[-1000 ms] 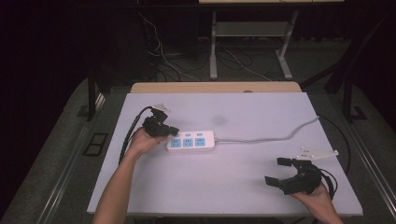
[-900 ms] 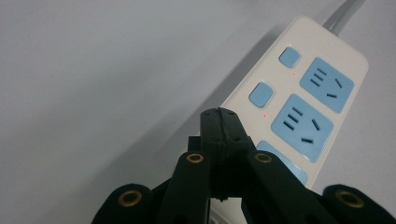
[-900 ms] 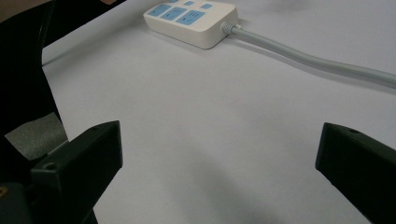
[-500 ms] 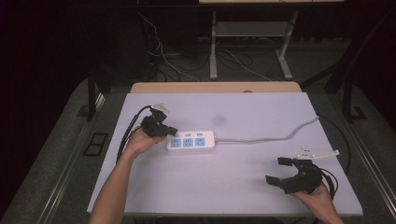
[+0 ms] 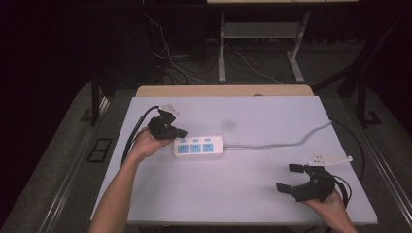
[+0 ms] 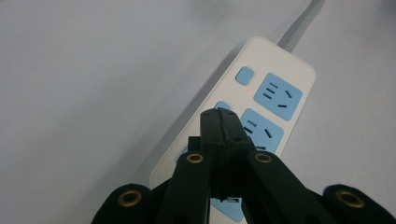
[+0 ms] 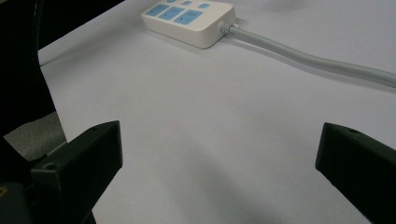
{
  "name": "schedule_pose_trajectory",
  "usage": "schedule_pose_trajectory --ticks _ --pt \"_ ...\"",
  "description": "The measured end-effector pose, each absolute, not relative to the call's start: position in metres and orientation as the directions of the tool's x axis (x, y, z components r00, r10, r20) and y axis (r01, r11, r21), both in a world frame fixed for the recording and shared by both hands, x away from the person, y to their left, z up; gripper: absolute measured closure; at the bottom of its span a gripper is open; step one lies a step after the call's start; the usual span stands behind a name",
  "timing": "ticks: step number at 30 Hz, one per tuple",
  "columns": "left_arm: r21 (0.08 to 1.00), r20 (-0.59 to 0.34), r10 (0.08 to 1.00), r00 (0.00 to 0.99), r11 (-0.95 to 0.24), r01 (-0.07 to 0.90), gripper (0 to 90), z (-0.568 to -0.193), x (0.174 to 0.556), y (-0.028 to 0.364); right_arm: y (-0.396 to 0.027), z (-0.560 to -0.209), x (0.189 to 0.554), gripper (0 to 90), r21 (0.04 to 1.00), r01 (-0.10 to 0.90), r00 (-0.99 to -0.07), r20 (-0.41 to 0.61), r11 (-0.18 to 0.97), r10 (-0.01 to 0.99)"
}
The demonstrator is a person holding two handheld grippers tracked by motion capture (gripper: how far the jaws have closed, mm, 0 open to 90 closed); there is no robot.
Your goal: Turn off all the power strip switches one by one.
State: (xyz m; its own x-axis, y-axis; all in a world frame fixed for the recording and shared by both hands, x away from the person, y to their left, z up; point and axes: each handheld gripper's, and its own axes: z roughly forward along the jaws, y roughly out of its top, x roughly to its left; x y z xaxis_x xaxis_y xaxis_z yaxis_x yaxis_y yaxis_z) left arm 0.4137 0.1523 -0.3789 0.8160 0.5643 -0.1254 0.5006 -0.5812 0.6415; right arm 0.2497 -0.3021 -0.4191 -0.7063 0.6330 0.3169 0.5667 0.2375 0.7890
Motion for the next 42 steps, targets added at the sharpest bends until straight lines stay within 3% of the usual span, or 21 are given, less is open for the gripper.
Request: schedule_pose_trajectory --ticks 15,42 --pt "0.645 -0.114 0.53 0.84 -0.604 0.468 89.5 -0.372 0.413 0.137 -0.301 -0.419 0.25 0.4 0.788 0.566 -0.708 0.316 0.241 0.631" --pt "0.62 -0.128 0.532 0.837 -0.615 0.486 89.4 -0.394 0.425 0.121 -0.301 -0.42 0.25 0.4 0.787 0.566 -0.711 0.315 0.247 0.628"
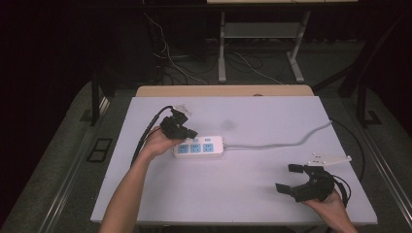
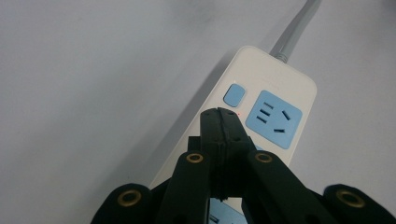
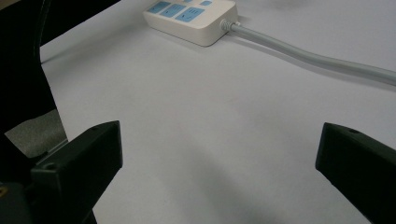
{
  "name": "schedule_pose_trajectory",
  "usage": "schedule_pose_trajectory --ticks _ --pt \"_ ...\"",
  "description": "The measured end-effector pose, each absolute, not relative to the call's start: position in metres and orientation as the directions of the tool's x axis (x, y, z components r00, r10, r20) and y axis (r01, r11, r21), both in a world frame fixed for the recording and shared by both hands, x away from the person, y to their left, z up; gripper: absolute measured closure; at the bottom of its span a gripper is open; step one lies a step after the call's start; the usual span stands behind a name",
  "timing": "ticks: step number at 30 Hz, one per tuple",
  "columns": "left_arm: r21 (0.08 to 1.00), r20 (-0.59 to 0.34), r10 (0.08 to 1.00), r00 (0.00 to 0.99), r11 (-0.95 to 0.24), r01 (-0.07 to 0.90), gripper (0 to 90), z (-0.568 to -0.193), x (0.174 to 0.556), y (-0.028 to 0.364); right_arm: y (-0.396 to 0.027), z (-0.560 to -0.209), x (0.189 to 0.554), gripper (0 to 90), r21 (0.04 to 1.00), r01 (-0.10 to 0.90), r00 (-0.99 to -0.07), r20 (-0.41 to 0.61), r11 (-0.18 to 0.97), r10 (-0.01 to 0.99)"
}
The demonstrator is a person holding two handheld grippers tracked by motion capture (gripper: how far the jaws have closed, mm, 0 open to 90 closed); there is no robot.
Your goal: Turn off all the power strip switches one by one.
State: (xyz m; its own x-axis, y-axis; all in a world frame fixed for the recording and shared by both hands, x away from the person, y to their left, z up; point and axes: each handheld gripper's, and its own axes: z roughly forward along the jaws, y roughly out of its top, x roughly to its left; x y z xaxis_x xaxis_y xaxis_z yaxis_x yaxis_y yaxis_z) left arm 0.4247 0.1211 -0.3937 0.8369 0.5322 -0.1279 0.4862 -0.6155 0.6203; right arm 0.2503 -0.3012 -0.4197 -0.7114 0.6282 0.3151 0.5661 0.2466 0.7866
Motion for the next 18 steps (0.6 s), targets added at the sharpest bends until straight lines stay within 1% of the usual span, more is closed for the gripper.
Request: schedule_pose_trajectory --ticks 18 --pt "0.597 -0.135 0.538 0.832 -0.626 0.502 89.4 -0.408 0.431 0.115 -0.301 -0.42 0.25 0.4 0.786 0.566 -0.713 0.314 0.25 0.626"
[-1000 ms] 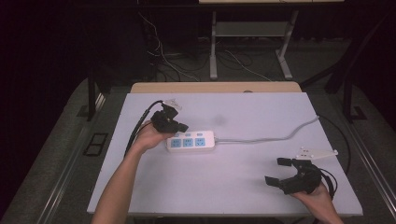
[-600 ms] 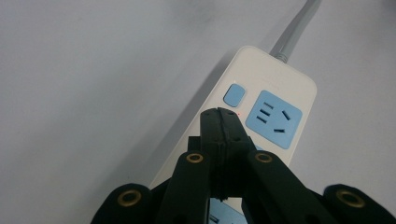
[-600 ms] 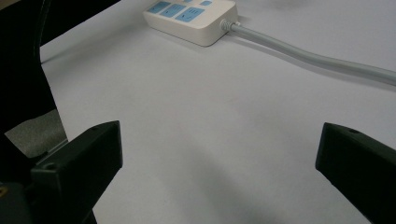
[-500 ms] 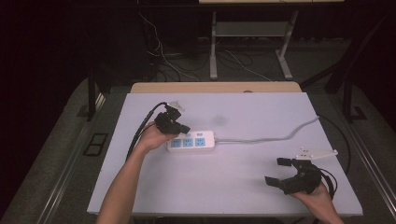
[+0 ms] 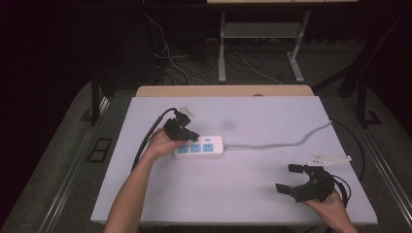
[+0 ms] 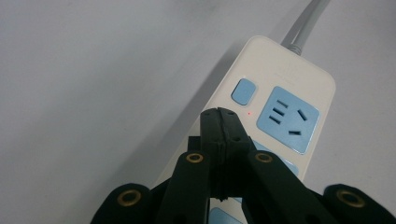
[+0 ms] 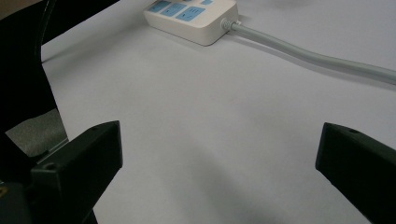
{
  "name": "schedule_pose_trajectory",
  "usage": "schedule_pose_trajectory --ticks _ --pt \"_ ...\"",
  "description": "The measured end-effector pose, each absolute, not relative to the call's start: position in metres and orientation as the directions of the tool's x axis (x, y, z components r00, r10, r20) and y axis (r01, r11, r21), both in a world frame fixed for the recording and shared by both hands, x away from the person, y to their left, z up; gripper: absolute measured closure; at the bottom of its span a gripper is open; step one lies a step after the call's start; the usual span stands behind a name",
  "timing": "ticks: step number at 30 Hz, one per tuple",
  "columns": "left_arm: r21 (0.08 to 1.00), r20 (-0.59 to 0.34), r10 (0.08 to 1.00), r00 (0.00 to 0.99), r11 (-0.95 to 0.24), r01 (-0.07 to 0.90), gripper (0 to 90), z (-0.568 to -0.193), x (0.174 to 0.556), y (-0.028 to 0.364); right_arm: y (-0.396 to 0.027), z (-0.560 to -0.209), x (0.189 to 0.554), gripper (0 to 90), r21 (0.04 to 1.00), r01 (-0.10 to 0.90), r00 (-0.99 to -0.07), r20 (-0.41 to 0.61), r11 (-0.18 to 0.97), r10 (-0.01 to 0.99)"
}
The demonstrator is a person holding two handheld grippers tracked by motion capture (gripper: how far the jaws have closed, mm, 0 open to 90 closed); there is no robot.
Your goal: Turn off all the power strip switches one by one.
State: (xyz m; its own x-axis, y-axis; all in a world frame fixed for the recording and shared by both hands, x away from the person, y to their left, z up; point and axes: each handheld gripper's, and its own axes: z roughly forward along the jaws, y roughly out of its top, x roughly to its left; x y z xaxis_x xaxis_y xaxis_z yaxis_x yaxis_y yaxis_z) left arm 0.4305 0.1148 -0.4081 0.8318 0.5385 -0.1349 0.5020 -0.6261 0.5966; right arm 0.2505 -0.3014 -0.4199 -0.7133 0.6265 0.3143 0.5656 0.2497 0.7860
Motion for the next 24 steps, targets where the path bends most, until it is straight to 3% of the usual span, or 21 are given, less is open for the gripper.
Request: schedule_pose_trajectory --ticks 24 --pt "0.605 -0.166 0.538 0.827 -0.606 0.516 89.5 -0.4112 0.4324 0.1171 -0.3027 -0.4182 0.2493 0.4 0.792 0.559 -0.717 0.314 0.245 0.622"
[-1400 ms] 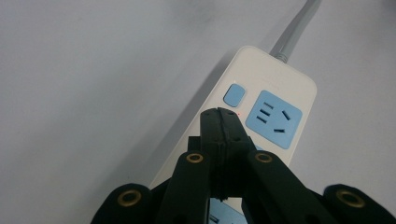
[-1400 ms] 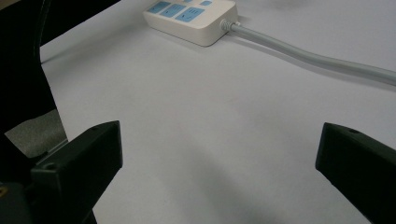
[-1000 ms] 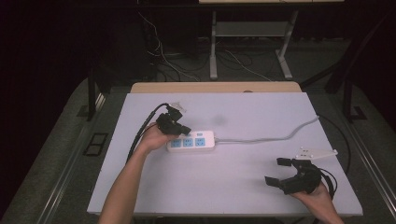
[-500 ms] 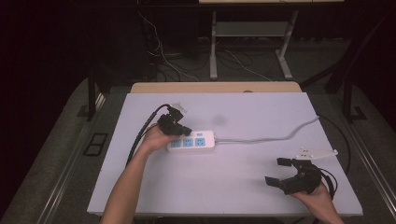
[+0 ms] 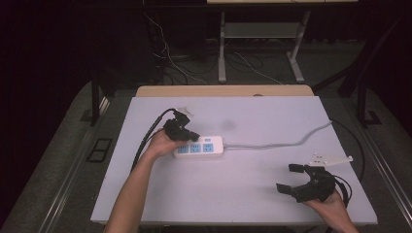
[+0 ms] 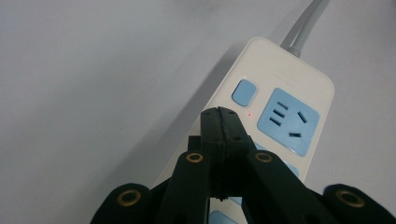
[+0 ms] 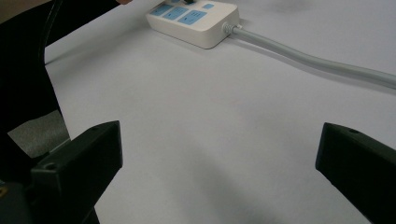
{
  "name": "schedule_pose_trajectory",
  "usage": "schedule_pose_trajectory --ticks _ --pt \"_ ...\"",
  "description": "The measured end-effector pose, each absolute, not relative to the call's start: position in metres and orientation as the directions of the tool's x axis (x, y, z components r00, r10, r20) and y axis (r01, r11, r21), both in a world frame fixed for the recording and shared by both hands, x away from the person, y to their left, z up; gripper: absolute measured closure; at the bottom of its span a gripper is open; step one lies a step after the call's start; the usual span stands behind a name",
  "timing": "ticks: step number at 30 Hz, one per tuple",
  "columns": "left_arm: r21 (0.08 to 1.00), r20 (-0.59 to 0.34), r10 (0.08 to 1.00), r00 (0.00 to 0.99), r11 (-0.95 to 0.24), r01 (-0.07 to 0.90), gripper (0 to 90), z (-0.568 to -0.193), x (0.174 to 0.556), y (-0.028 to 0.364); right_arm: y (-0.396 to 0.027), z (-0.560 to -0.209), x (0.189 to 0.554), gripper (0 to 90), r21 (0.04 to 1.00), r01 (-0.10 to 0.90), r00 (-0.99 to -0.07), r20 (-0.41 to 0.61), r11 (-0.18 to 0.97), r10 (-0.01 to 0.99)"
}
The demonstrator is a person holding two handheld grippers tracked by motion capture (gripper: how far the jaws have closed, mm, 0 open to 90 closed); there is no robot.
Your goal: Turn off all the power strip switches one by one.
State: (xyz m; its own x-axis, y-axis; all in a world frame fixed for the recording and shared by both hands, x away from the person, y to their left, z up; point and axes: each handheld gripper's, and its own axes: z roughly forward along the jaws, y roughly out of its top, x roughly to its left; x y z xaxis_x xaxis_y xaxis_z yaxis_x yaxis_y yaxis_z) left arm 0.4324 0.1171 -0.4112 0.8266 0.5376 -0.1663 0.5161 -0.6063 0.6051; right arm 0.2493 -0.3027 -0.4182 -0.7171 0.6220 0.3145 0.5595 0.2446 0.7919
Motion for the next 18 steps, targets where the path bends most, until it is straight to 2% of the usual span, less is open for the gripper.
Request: schedule_pose_trajectory --ticks 18 --pt "0.64 -0.179 0.55 0.815 -0.564 0.521 89.7 -0.4167 0.4284 0.1214 -0.3043 -0.4172 0.2484 0.4 0.795 0.556 -0.716 0.31 0.244 0.625"
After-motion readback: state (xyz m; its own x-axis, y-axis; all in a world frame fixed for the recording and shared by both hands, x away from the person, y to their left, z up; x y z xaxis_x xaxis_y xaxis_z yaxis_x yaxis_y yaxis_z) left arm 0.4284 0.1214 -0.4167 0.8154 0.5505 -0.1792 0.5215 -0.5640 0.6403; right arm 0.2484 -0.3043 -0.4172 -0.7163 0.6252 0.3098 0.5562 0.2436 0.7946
